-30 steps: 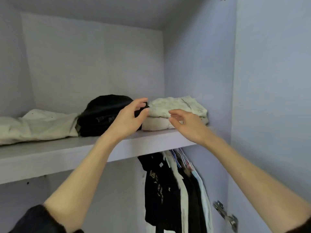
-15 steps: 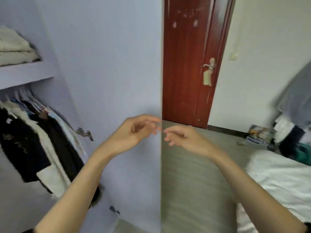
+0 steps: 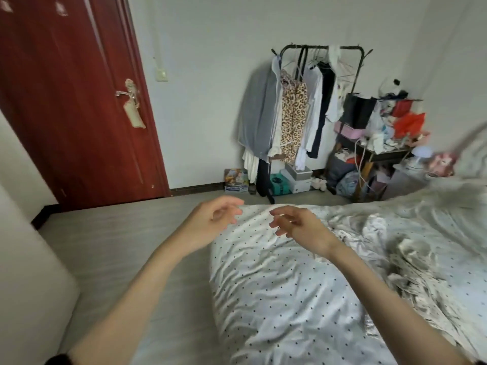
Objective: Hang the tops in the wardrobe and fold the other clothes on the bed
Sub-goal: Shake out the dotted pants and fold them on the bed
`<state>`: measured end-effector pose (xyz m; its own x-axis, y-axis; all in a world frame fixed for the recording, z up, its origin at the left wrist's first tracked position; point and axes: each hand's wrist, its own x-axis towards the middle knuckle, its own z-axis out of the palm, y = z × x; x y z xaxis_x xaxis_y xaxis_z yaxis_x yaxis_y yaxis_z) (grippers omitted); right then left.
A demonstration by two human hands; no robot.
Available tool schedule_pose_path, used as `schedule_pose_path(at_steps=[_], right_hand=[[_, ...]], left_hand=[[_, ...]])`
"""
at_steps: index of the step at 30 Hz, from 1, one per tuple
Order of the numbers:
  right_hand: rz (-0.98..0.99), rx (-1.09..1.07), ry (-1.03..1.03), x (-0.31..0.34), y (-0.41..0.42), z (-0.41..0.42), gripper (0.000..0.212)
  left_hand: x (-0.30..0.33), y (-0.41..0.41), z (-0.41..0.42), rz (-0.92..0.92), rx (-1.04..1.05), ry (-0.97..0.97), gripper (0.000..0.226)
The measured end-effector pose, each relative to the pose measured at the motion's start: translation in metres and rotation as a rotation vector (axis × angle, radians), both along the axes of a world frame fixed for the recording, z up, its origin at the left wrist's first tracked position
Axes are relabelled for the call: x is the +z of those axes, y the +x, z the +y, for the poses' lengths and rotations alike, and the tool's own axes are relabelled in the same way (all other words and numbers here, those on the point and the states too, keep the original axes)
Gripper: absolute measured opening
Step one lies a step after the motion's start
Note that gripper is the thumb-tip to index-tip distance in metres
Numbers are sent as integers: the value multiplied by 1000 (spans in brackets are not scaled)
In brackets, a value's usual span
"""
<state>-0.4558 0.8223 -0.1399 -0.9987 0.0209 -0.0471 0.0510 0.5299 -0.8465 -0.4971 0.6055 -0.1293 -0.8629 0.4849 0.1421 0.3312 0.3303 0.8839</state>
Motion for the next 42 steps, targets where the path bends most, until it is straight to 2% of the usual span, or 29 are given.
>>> schedule_pose_path(at_steps=[10,14,18,20,24,29,32,34,38,42], right_hand=[[-47,-406,58,-39,-18,169,28],[4,-617,103,-73,-44,227,27],[-43,-807,184,-124,-69,291,26],[-125,-867,269,-160,-74,327,27],[-409,-896,477,-233,-63,383,30],[-738,-938,705,-300,-41,430,58],[-819,-969,773,-328,-30,444,68],[-763,-1000,812,-336,-26,447,63],[-552,-1147,703,-331,-11,447,22],[-354,-1161,512,-291,4,443,17]], left_hand=[[-60,-104,200,-60,-391,-137,20],[-110,-160,282,-45,-551,-270,19],[-170,-198,359,-74,-676,-391,23],[-205,-209,396,-80,-739,-455,26],[-271,-212,453,-50,-824,-540,27],[-334,-194,487,-104,-884,-566,30],[-359,-185,498,-105,-919,-591,29],[-363,-183,502,-108,-908,-575,29],[-353,-166,523,-51,-921,-550,30],[-320,-132,553,14,-950,-406,61]])
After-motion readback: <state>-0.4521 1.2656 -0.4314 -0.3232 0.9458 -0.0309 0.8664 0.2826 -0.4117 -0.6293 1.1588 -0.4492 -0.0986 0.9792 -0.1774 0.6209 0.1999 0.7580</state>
